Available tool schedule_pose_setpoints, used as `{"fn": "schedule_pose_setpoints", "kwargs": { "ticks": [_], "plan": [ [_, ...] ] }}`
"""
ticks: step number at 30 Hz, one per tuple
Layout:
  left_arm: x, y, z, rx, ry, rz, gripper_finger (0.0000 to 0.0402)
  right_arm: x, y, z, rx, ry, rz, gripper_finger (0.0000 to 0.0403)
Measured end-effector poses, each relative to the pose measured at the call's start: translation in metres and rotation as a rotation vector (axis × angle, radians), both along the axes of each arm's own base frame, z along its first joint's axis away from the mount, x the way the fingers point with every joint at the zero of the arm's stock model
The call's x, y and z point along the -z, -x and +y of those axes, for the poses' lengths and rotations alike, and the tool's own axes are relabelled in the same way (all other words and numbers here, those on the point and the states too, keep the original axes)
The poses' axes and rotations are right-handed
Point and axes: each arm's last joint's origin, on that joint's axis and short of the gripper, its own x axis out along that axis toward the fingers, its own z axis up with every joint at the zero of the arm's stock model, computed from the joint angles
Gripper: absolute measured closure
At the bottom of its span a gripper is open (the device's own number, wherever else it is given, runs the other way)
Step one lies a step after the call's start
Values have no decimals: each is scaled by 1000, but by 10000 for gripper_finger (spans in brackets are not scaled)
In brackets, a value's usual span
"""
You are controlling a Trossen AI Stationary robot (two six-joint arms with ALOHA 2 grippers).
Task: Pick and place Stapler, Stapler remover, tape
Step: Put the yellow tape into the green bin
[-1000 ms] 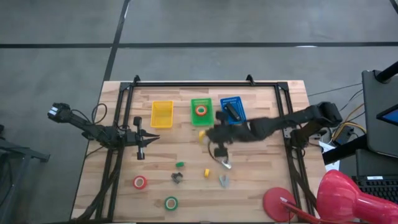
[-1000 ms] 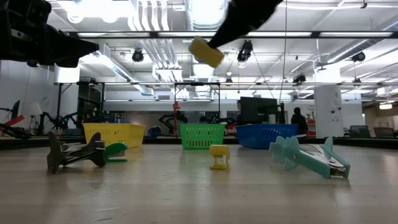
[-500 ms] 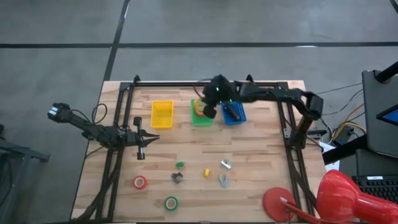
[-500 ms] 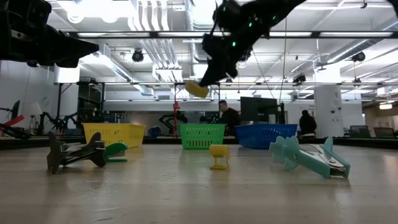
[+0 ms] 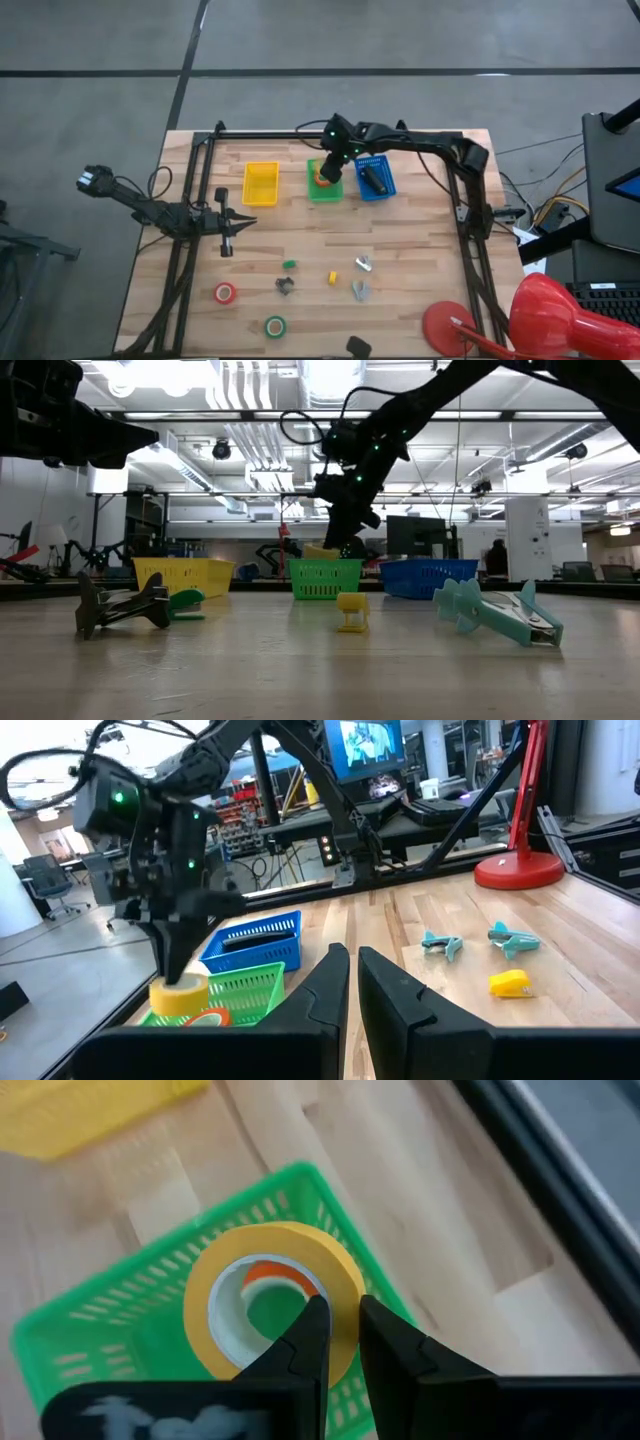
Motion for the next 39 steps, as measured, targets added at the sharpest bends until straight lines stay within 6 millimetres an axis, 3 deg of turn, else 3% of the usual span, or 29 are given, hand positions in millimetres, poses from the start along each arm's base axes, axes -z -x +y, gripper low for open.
{"fn": "schedule_pose_setpoints", "kwargs": {
  "ticks": [39],
  "plan": [
    [0, 0, 0, 0, 0, 0, 371, 22, -9, 6, 4, -22, 46, 362]
  ]
}}
